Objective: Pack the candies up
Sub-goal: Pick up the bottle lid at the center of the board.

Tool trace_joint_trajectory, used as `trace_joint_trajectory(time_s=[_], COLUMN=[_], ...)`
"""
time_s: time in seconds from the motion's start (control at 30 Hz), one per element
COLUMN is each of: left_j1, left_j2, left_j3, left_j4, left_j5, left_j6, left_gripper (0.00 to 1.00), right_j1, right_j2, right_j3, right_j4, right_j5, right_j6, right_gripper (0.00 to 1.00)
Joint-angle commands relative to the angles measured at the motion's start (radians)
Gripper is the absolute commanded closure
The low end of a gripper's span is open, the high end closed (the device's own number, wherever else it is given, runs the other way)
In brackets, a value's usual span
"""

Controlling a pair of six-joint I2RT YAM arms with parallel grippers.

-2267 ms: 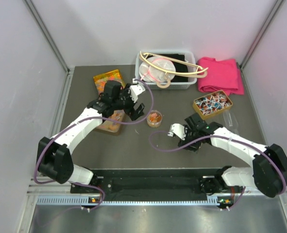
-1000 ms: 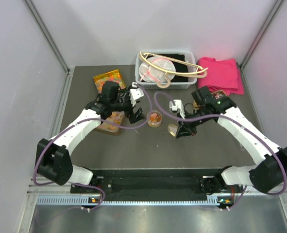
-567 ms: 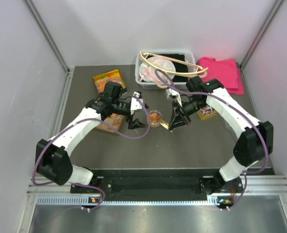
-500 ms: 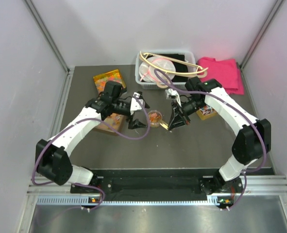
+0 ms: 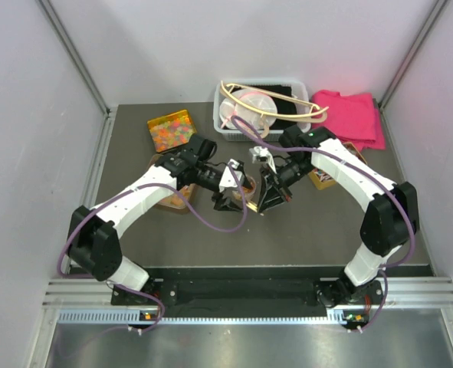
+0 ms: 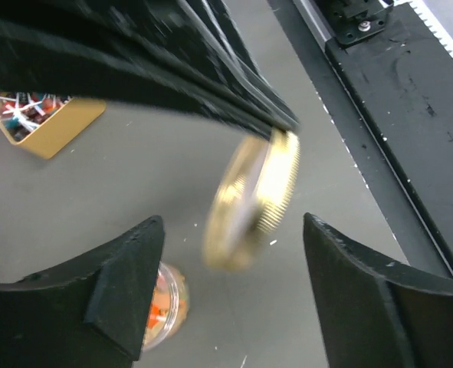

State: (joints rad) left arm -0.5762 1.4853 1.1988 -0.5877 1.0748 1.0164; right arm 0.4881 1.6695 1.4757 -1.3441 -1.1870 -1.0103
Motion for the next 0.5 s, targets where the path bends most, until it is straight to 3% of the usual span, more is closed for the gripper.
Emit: trace_joint_trajectory(time_s=[0.0, 0.17, 0.47], left_j1=[-0.025, -0.048, -0.079], left_j2=[0.024, 0.039, 0.052], left_j3=[0.074, 0.091, 0.094], left_j4=[-0.035, -0.058, -0.126], left_j5=[0.017, 0.002, 0.005], left_j6=[0.036, 0.045, 0.108], left_gripper=[0.27, 0.55, 0.6], right_j1=[0.037, 0.035, 0.014], right_j2=[0.007, -0.001, -0.001], right_j3=[0.041, 0.041, 0.067], right_j4=[-0.271, -0.271, -0.268], right_j5=[-0.043, -0.042, -0.04], right_j6=[-0.039, -0.042, -0.05], right_gripper=[1.0, 1.0, 1.0])
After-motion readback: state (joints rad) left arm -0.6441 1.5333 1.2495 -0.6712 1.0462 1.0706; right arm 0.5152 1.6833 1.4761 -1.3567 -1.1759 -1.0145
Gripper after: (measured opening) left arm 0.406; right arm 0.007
